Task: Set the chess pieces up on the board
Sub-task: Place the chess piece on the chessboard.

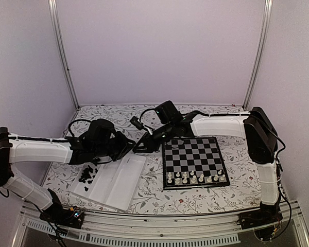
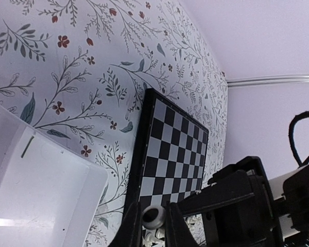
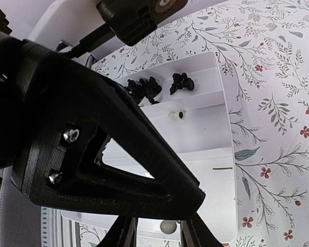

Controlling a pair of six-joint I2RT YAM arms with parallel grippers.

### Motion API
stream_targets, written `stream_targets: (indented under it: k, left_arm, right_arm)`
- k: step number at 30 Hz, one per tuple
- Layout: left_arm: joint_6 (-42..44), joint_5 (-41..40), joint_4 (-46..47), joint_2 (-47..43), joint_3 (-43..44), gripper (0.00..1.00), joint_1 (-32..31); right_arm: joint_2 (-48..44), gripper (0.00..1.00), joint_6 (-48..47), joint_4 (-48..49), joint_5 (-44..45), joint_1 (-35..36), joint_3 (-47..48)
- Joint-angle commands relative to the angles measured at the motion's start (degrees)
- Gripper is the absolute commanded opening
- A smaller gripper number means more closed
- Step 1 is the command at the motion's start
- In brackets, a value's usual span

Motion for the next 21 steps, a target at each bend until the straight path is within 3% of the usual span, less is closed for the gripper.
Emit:
stream_targets:
  k: [1,10,15,21]
  left_arm:
    - [0.15,1.94,1.94,0.87,0.49,0.14,-0.85]
    - [0.92,3.98,2.24,2.29,1.15,0.18,-1.14]
    - [2.71,2.58,-0.79,1.15,2.25,0.37,-0.65]
    - [12.18,-2.89,-13.54,-3.93,6.90,0.43,2.05]
  right_arm:
    - [0.18,0.26,0.83,1.67,1.79,-0.08,0.28]
    - [-0.55,0.07,0.98,1.66,3.24,-1.52,1.17]
    - [-1.54,0.04,-1.82,-0.58,3.84,-1.51,0.31]
    - [-7.98,0.04,-11.31,-7.11,5.70,-4.72,-5.83]
